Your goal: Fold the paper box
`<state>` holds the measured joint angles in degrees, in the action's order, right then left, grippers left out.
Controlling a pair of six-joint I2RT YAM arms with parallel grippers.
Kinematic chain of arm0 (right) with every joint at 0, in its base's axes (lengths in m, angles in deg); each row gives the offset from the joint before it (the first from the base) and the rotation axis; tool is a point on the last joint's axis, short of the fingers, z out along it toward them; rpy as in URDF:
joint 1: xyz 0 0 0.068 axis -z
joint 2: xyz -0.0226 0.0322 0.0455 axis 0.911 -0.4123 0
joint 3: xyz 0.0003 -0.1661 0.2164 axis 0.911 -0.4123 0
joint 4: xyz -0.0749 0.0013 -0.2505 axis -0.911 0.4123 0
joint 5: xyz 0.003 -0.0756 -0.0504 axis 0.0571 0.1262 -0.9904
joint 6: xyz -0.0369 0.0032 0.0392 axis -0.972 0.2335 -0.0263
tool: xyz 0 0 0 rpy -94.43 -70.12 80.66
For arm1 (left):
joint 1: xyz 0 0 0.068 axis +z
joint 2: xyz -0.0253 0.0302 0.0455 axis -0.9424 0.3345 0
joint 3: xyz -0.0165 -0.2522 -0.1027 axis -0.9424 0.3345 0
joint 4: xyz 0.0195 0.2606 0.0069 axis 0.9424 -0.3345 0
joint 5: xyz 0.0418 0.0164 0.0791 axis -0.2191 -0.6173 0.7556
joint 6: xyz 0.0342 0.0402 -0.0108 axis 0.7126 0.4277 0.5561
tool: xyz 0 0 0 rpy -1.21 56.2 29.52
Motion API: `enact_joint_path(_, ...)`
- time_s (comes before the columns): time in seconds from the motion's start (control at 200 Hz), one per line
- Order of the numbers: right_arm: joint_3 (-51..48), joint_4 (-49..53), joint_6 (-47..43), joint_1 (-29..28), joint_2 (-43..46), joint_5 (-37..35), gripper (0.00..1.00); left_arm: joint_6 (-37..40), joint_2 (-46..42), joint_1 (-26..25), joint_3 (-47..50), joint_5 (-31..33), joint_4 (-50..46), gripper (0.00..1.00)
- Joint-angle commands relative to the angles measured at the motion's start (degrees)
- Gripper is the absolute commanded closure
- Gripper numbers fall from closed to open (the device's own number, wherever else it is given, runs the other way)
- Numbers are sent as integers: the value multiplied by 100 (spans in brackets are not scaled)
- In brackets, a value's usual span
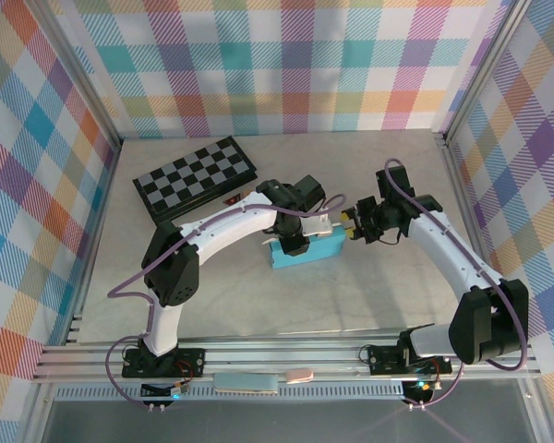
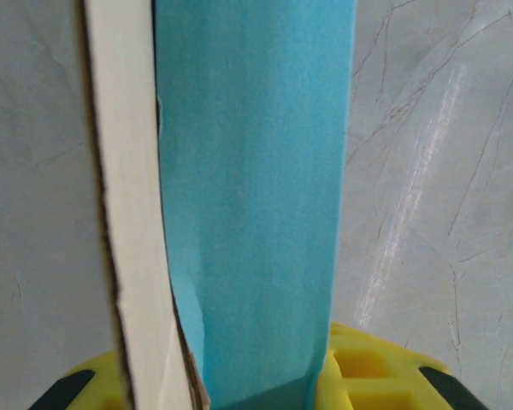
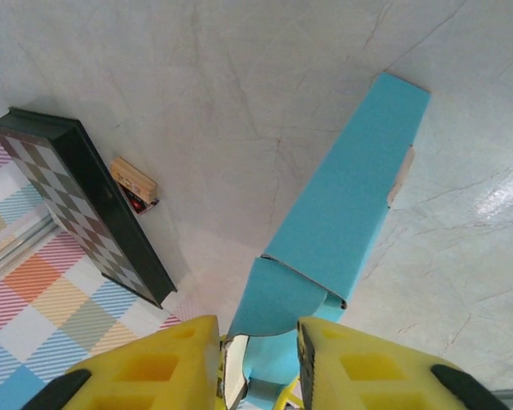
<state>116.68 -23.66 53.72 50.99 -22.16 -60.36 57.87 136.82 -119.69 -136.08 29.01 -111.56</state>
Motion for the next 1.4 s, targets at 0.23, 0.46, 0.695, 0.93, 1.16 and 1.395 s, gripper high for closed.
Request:
enact_joint_path(0.23, -229, 497, -363, 45, 72, -42, 77, -28, 190, -26, -8, 73, -127, 80)
enact_joint_path(0.46, -408, 690, -410, 47, 135, -111, 78, -116, 182, -28, -17, 136, -89, 75)
enact_joint_path(0.695, -335, 789, -468, 50, 103, -163, 79, -155, 162, -30, 1, 139, -52, 72)
enact_joint_path(0.93, 51, 991, -438, 42, 41, -180, 70, -99, 156, -30, 9, 175, -45, 73)
enact_joint_path(1.16, 972, 1568, -332, -50, -259, -361, 34, -4, 147, -34, 27, 182, -55, 75)
enact_joint_path(1.395, 1622, 2328, 356, -383, -1093, -407, 21, 3, 164, -34, 1, 193, -36, 75)
